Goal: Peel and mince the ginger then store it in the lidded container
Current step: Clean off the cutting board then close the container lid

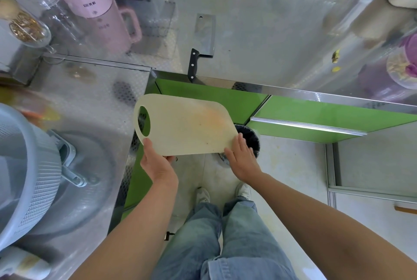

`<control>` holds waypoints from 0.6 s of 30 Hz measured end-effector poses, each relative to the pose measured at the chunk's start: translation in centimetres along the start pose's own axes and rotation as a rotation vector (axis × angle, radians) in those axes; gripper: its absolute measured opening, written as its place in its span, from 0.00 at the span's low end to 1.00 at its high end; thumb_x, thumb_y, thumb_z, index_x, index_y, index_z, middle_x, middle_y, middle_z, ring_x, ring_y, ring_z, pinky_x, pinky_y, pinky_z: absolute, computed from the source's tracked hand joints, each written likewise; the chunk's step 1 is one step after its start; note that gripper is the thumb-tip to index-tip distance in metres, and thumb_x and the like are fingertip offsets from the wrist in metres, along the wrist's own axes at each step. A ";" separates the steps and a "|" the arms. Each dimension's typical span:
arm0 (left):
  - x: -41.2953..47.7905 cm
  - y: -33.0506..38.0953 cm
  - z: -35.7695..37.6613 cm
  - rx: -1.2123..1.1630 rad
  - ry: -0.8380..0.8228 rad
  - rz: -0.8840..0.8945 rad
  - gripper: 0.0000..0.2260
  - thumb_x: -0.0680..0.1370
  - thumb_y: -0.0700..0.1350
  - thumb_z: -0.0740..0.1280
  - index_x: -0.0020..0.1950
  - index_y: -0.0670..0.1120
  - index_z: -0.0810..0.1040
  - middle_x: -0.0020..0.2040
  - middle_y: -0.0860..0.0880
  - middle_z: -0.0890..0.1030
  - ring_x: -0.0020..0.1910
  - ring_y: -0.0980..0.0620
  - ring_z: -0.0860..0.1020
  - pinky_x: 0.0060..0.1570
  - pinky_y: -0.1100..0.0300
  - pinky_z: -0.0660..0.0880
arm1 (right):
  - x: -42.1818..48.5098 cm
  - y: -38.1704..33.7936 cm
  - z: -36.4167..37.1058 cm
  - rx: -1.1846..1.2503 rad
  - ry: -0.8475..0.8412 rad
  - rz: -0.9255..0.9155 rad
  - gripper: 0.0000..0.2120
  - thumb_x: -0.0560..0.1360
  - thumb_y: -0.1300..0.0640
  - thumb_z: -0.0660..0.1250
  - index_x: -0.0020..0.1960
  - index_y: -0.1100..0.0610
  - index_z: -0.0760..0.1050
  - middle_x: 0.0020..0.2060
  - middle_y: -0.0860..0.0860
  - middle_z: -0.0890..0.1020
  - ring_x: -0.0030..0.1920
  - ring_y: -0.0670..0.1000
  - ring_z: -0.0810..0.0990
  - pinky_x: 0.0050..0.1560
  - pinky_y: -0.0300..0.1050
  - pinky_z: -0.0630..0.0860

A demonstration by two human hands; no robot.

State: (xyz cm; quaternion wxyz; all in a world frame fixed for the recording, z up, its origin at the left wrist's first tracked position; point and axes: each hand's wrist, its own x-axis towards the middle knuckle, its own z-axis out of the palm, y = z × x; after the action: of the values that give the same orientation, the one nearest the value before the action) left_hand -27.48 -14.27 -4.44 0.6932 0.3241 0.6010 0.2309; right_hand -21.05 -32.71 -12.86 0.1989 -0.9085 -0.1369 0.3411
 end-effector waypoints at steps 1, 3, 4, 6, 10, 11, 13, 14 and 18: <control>0.0 0.0 0.0 -0.003 0.004 -0.004 0.06 0.80 0.53 0.62 0.47 0.52 0.75 0.52 0.48 0.82 0.51 0.49 0.81 0.51 0.52 0.80 | -0.3 -0.6 0.0 -0.008 0.021 -0.113 0.30 0.83 0.43 0.43 0.79 0.57 0.39 0.78 0.51 0.40 0.77 0.49 0.40 0.76 0.50 0.41; 0.0 0.0 0.1 -0.007 0.000 -0.003 0.06 0.80 0.53 0.62 0.47 0.53 0.76 0.53 0.48 0.82 0.52 0.49 0.81 0.51 0.52 0.80 | -1.0 -2.5 -0.1 -0.031 0.010 -0.376 0.29 0.82 0.43 0.43 0.79 0.53 0.40 0.78 0.48 0.41 0.77 0.45 0.39 0.76 0.45 0.38; -0.1 0.0 0.2 -0.007 -0.005 0.000 0.06 0.80 0.52 0.62 0.48 0.53 0.77 0.53 0.49 0.82 0.52 0.49 0.81 0.51 0.53 0.81 | -1.2 -3.4 -0.1 -0.062 -0.017 -0.459 0.29 0.83 0.43 0.42 0.79 0.52 0.40 0.78 0.47 0.41 0.77 0.44 0.38 0.75 0.44 0.37; -0.2 -0.1 0.4 -0.008 -0.017 0.005 0.06 0.80 0.52 0.62 0.48 0.53 0.77 0.53 0.49 0.82 0.53 0.50 0.81 0.52 0.53 0.80 | -1.3 -3.8 0.4 -0.130 -0.046 -0.503 0.28 0.82 0.42 0.40 0.78 0.51 0.39 0.77 0.46 0.40 0.76 0.43 0.37 0.75 0.43 0.35; -0.3 -0.1 0.5 -0.002 -0.015 -0.001 0.07 0.80 0.53 0.62 0.47 0.53 0.77 0.51 0.49 0.82 0.53 0.49 0.81 0.54 0.51 0.80 | -0.3 -1.0 0.5 -0.112 -0.076 -0.118 0.30 0.82 0.42 0.41 0.78 0.55 0.38 0.78 0.51 0.40 0.77 0.48 0.39 0.77 0.52 0.40; -0.3 0.0 0.5 0.000 -0.015 0.000 0.07 0.80 0.53 0.62 0.47 0.52 0.77 0.51 0.50 0.82 0.52 0.49 0.81 0.54 0.51 0.80 | -0.1 -0.3 0.4 -0.087 -0.082 -0.022 0.31 0.83 0.42 0.41 0.78 0.57 0.38 0.78 0.52 0.40 0.77 0.50 0.39 0.77 0.52 0.41; -0.3 -0.1 0.5 0.008 -0.021 0.003 0.07 0.80 0.53 0.62 0.47 0.52 0.77 0.50 0.50 0.82 0.52 0.49 0.81 0.53 0.51 0.80 | 0.1 0.2 0.2 -0.033 -0.045 0.013 0.32 0.83 0.43 0.43 0.78 0.59 0.38 0.78 0.53 0.40 0.78 0.50 0.39 0.76 0.52 0.40; -0.4 -0.2 0.5 0.012 -0.023 0.003 0.07 0.80 0.53 0.62 0.47 0.52 0.77 0.51 0.50 0.82 0.52 0.49 0.81 0.53 0.51 0.80 | 0.0 -0.2 0.1 -0.010 -0.022 -0.054 0.31 0.83 0.44 0.44 0.78 0.58 0.38 0.78 0.52 0.41 0.77 0.49 0.40 0.76 0.51 0.40; -0.5 -0.3 0.5 0.018 -0.022 0.002 0.07 0.80 0.53 0.62 0.48 0.53 0.77 0.51 0.50 0.82 0.52 0.50 0.81 0.52 0.52 0.80 | 0.0 -0.7 0.2 -0.004 -0.050 -0.163 0.28 0.83 0.44 0.44 0.79 0.56 0.45 0.78 0.48 0.47 0.78 0.48 0.44 0.77 0.52 0.44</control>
State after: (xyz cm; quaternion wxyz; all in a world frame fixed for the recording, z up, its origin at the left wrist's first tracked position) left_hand -27.13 -14.90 -4.33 0.6966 0.3335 0.5950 0.2225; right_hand -21.24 -32.09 -12.66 0.2207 -0.8860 -0.2161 0.3460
